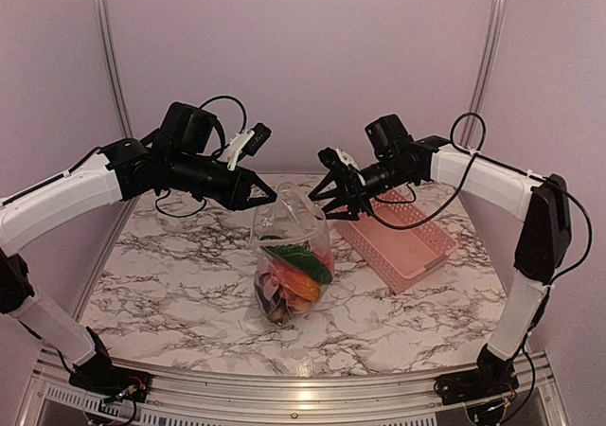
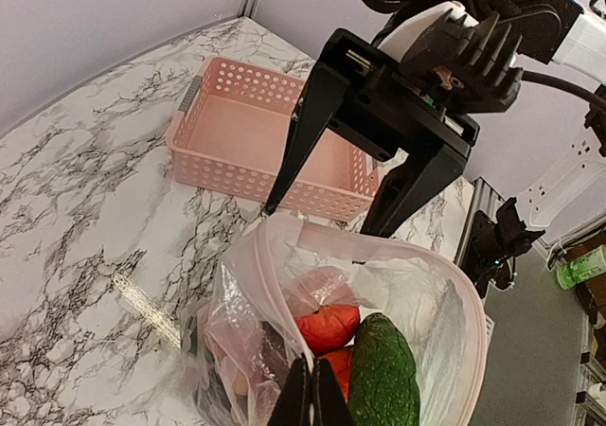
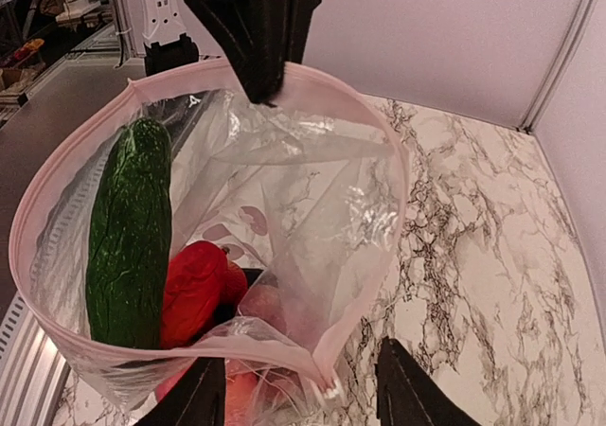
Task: Place the food in the zip-top bag and seal the zipper
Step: Adjust the zipper food storage bag at the center of the board.
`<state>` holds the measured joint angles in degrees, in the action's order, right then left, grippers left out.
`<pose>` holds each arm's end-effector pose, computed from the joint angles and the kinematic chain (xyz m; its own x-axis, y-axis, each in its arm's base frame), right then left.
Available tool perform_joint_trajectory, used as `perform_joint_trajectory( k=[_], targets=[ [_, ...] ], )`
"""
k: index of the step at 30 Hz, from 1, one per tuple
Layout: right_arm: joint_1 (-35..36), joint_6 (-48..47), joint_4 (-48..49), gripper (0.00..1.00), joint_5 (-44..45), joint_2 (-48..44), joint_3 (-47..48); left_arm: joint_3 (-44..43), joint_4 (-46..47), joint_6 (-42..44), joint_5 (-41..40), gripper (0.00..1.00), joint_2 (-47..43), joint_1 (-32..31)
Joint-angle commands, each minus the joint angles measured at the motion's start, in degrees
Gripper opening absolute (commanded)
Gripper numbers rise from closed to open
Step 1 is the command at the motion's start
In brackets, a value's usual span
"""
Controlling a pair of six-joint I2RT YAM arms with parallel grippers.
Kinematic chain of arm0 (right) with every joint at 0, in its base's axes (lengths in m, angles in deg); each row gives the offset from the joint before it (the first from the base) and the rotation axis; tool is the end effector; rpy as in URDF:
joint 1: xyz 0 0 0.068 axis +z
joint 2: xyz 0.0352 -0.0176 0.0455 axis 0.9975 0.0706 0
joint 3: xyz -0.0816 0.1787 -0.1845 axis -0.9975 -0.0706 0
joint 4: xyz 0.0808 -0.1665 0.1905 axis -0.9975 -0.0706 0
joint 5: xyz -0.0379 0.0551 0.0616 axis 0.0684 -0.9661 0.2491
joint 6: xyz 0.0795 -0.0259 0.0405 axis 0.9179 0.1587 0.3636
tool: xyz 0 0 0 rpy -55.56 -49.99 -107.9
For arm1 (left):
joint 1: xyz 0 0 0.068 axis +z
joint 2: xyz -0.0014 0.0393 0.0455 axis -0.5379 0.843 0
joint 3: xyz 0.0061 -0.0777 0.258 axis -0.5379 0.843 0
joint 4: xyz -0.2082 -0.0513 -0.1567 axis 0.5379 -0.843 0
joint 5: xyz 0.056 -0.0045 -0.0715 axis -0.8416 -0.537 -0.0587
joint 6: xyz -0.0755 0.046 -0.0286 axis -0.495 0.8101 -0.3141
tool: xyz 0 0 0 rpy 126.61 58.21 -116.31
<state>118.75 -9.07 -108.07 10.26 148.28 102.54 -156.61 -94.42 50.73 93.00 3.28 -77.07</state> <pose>0.3090 0.2832 0.2870 0.1466 -0.3844 -0.9114 -0.9753 -0.2102 -0.0683 0.2527 -0.2913 0.3514 -0.4696 0.2514 -0.8463 0.8179 0.4848 -0.3098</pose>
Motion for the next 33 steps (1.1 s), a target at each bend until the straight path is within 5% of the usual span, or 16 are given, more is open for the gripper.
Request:
perform_joint_trajectory(
  k=[1,7,12,18,26,33],
  targets=[
    [-1.82,1.29,-0.24,0.48,-1.06,-0.61,3.40,-0.14,-0.72,1.18,-0.75,0.00,-0.49,-0.03],
    [-1.29,-4.54,-6.54,0.39,0.14,-0.50,4.72,0.29,0.38,0.57,-3.62,0.02,-1.23,0.05],
    [-0.05,-7.71,-9.42,0.40,4.00,-0.39,4.32,1.53,1.29,-3.12,-5.65,0.38,-2.75,-0.63],
    [-0.08,-7.28,-9.76,0.41,3.72,-0.56,4.28,1.96,5.70,-2.59,-35.28,0.61,-10.87,-13.57],
    [-0.08,-7.00,-9.84,0.41,3.63,-0.65,4.00,-7.62,-1.88,-0.96,-29.10,0.65,-0.23,-22.56],
    [-1.03,-5.91,-10.16,0.42,1.43,-0.37,4.26,-13.84,-9.70,0.34,-35.15,0.65,8.69,-26.65]
  ],
)
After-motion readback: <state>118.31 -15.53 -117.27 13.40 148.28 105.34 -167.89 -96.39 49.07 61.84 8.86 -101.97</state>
